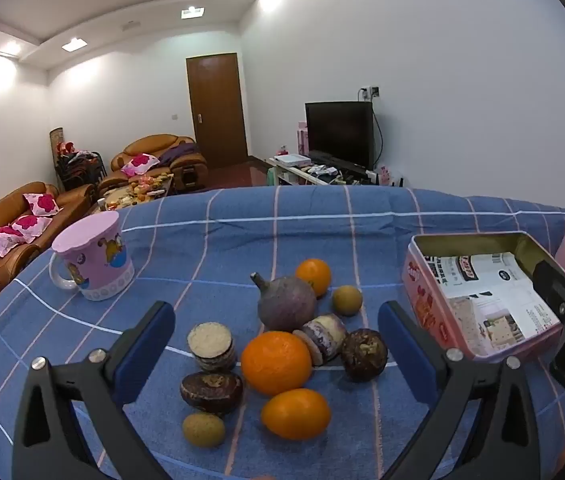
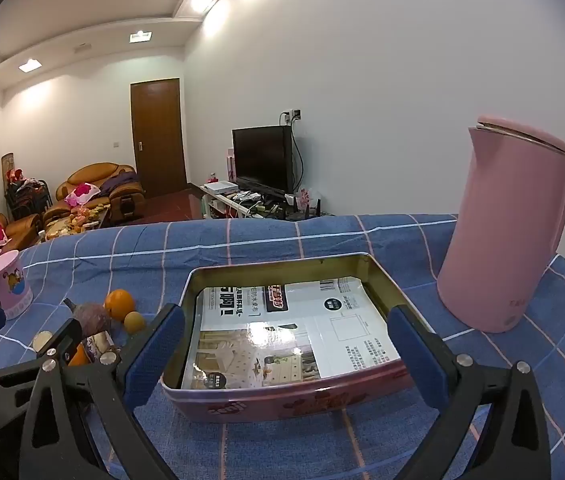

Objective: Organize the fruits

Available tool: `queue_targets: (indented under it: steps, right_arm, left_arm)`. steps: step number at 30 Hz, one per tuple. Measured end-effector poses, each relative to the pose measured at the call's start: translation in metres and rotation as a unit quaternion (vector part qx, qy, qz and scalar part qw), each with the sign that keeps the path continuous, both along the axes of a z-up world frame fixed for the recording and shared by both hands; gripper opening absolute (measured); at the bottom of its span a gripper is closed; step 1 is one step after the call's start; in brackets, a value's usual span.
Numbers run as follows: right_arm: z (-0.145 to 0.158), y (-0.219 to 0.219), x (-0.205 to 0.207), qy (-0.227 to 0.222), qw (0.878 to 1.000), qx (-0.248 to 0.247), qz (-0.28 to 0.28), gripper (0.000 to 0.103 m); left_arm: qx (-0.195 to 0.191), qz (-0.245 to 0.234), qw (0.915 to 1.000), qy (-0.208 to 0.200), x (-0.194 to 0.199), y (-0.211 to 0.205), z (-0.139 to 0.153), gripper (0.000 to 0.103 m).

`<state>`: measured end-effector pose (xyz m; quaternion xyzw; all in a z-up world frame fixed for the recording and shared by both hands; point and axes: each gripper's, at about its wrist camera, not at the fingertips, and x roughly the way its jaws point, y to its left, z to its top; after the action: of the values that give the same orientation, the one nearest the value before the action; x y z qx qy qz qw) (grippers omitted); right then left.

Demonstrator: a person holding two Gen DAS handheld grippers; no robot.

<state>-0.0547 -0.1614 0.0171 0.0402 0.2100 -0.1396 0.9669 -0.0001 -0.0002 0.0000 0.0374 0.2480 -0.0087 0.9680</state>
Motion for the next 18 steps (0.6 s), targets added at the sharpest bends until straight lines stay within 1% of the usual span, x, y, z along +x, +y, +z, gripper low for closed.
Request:
queue_targets:
  steps: [7, 10, 12, 18]
  right_arm:
    - [0.0001, -0.0002, -0.0003, -0.003, 1.000, 0.001, -0.001, 0.102]
    - [0.0001, -0.0003, -0.0010, -0.005, 1.000, 0.002, -0.001, 0.102]
    - [0.0000, -0.0010, -0.0006, -0.005, 1.000, 0.002, -0.001, 0.102]
    - [0.0019, -0.0001, -0.0004, -0.005, 1.000, 0.002, -0.001, 0.102]
  left_arm:
    - [-0.004, -0.004, 1.0000, 0.007, -0.0004, 0.0023, 0.0000, 0.103]
    - [-0.004, 0.000, 1.0000, 0.004, -0.0012, 0.0020, 0.0003, 0.103]
    - [-0.006, 0.001, 1.0000, 0.000, -0.0015, 0.0033, -0.0047, 0.103]
    - [-0.005, -0.003, 1.0000, 0.000, -0.0016, 0.0016, -0.0009, 0.103]
